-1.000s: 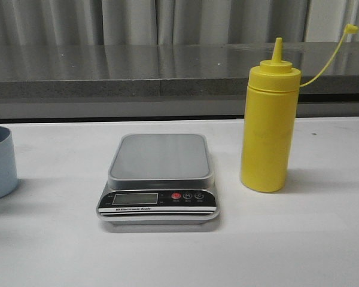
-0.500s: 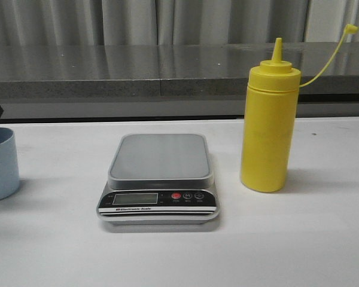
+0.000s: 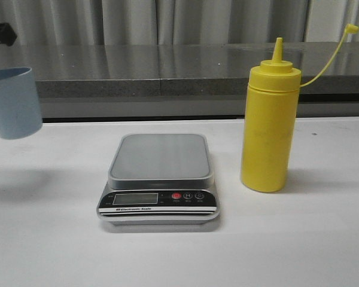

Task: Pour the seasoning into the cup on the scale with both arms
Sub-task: 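Lower the left gripper onto the light blue cup and grasp it, then carry the blue cup with the left gripper onto the scale platform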

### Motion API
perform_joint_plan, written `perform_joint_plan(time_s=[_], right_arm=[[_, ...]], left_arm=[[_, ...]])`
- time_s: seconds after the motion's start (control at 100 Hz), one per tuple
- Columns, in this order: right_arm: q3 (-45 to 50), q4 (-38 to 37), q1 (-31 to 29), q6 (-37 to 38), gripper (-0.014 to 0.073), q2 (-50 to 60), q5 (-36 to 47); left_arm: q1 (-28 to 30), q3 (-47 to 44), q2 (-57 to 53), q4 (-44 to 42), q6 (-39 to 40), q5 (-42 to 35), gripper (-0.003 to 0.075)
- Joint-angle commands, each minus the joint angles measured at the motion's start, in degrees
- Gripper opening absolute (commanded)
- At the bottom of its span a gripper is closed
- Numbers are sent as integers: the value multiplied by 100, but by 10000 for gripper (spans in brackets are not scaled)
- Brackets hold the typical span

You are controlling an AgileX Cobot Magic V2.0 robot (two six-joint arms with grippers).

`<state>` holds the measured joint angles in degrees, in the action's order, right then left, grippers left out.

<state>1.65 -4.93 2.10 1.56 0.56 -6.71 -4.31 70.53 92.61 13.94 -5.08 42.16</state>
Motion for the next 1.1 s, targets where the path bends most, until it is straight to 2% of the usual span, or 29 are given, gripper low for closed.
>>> perform_joint_plan(time_s=[0.0, 0.3, 0.55, 0.79, 1.09], right_arm=[[-1, -16, -38, -38, -66, 80, 468], [-1, -16, -38, -38, -66, 80, 468], [-1, -16, -38, -38, -66, 80, 468], [-1, -16, -38, -38, -66, 80, 468], [-1, -16, -38, -38, -66, 80, 468]], left_arm=[[-283, 453, -227, 188, 2, 1, -18], [-1327, 1495, 472, 198, 22, 350, -18], [-2052, 2200, 1164, 198, 22, 312, -18], [-2419, 2468, 1639, 8, 22, 312, -18], [-2497, 2468, 1808, -262, 22, 333, -18]])
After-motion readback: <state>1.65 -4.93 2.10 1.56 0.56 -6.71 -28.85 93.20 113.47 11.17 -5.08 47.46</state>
